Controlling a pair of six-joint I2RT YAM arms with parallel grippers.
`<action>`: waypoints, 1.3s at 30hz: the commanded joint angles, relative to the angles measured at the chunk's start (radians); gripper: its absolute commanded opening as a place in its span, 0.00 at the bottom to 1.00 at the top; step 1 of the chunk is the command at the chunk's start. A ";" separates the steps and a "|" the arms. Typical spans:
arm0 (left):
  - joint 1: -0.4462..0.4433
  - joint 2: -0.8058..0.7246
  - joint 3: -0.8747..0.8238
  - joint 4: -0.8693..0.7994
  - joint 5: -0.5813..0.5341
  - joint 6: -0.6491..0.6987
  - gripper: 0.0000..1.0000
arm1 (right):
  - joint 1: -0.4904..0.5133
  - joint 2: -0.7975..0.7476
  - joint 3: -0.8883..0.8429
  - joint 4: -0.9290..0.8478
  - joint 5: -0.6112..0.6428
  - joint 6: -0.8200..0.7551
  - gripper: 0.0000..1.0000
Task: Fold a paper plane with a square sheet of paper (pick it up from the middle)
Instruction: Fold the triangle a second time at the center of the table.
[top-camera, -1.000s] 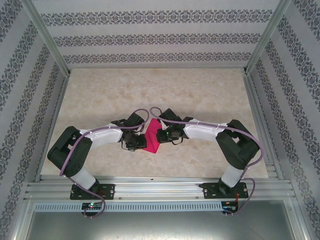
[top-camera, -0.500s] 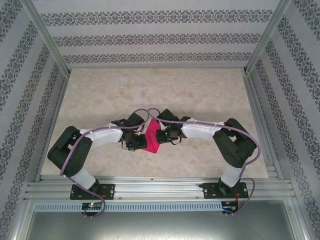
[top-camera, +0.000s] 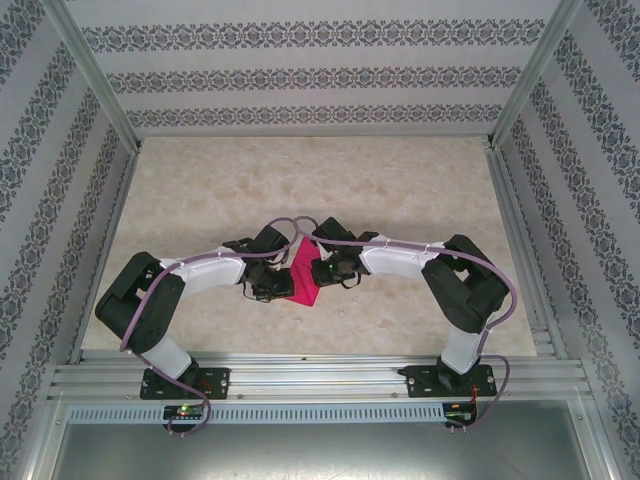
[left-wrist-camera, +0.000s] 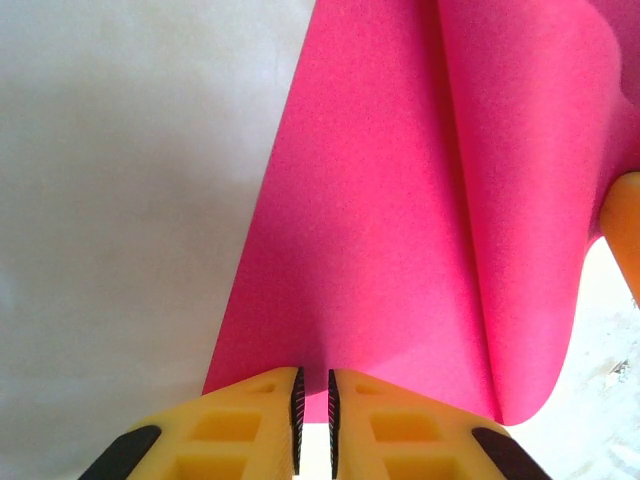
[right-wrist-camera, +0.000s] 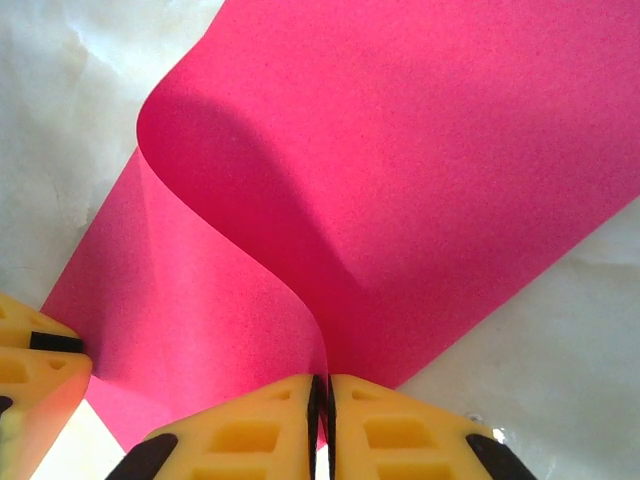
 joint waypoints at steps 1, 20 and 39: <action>-0.007 0.014 0.013 -0.033 0.002 0.019 0.19 | 0.013 0.021 0.022 -0.020 0.029 -0.012 0.13; -0.007 0.016 0.013 -0.034 0.007 0.021 0.19 | 0.016 0.024 0.036 -0.031 0.045 -0.024 0.14; -0.007 0.014 0.012 -0.037 0.006 0.022 0.19 | 0.016 0.045 0.036 -0.034 0.051 -0.027 0.14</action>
